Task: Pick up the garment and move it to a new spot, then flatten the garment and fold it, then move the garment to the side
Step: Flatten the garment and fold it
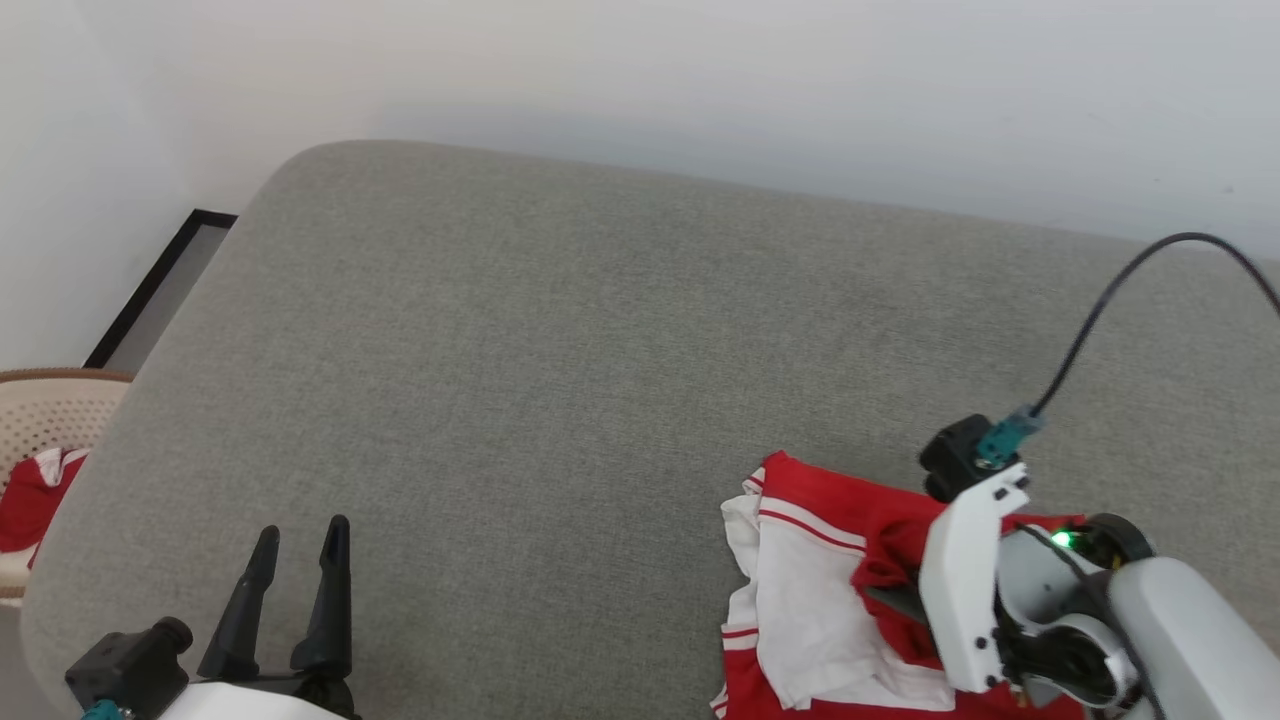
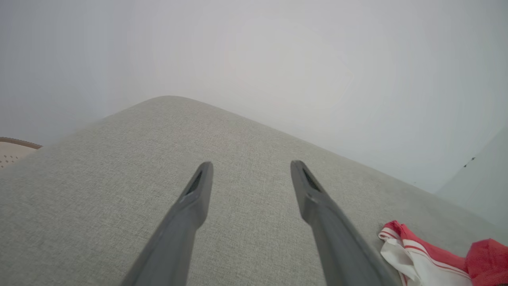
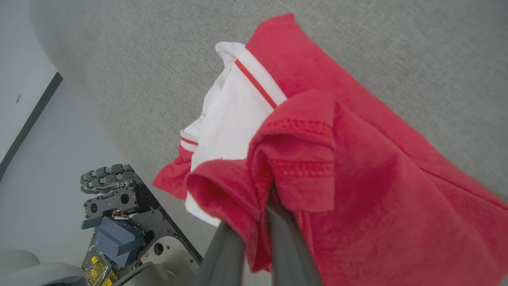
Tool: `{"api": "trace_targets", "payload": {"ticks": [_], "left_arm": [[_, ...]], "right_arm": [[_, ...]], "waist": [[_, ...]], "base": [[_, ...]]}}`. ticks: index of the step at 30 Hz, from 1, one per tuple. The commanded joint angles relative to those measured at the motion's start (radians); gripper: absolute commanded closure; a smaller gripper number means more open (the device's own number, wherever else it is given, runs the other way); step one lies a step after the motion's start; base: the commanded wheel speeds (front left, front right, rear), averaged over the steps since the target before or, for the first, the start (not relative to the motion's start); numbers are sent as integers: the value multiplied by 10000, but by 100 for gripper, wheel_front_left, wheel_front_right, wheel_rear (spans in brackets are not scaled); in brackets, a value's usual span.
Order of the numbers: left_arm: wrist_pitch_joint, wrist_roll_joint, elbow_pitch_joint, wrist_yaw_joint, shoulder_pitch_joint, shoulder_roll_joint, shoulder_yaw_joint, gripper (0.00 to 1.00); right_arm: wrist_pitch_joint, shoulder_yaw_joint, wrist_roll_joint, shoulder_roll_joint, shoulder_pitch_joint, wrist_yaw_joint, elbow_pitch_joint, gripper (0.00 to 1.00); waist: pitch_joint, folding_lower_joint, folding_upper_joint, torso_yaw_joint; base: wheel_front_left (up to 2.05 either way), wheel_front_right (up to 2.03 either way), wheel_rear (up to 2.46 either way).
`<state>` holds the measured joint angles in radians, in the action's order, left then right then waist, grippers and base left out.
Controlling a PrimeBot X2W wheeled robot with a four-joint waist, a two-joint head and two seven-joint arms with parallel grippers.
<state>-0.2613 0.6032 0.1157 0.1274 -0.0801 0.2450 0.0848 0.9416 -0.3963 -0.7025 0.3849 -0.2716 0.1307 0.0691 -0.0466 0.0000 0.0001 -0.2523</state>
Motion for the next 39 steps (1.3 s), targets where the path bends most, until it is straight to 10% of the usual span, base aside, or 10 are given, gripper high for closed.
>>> {"api": "trace_targets", "payload": {"ticks": [1,2,5,25,39], "left_arm": [[-46,40,4,29,182,5,29,0],[-46,67,22,29,192,4,26,0],[-46,153,32,30,230,-4,34,0],[-46,-14,-342,30,-343,146,-1007,0],[-46,-651,-555,30,-1048,62,-1286,0]], "right_arm": [[-200,-152,-94,-58,-220,1,221,100],[-328,-376,-16,-35,-364,1,364,100],[-687,-774,-83,-2,-679,1,732,0],[-3071,1905,-650,485,587,1,-926,0],[-7453,3006,857,264,2286,1,-674,0]], "waist": [[-31,0,-1,-82],[-42,0,-1,-106],[-98,0,-1,-138],[158,0,-1,1393],[747,0,-1,2185]], "base": [[0,0,0],[0,0,0],[0,0,0],[0,0,0],[0,0,0]]}}
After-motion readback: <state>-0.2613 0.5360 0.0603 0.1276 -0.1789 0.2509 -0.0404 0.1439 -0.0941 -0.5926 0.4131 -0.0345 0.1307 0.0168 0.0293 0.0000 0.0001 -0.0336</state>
